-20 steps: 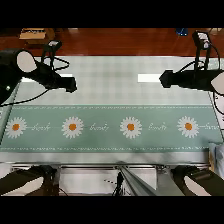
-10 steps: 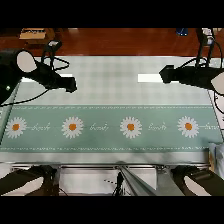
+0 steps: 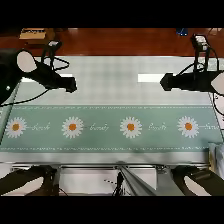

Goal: Fold the shirts.

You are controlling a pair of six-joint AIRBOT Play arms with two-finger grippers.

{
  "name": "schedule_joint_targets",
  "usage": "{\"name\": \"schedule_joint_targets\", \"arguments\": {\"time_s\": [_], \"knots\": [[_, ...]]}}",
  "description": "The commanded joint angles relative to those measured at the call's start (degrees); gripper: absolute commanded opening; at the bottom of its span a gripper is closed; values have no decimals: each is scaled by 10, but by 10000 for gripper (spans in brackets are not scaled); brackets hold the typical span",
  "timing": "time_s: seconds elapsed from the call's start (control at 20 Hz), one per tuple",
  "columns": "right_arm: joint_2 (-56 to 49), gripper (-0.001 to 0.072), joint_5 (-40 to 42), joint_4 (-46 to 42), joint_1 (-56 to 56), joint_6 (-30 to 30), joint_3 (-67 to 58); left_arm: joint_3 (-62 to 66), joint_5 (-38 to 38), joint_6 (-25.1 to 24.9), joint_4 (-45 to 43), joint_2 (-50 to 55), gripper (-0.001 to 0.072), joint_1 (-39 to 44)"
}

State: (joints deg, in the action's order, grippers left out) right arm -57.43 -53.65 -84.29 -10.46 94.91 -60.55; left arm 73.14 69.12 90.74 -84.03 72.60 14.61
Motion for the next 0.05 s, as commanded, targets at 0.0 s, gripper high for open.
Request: {"name": "schedule_joint_targets", "arguments": {"time_s": [0.0], "knots": [[0,589,-1,-6,-1,0,0,0,0,0,0,0,720,0]]}}
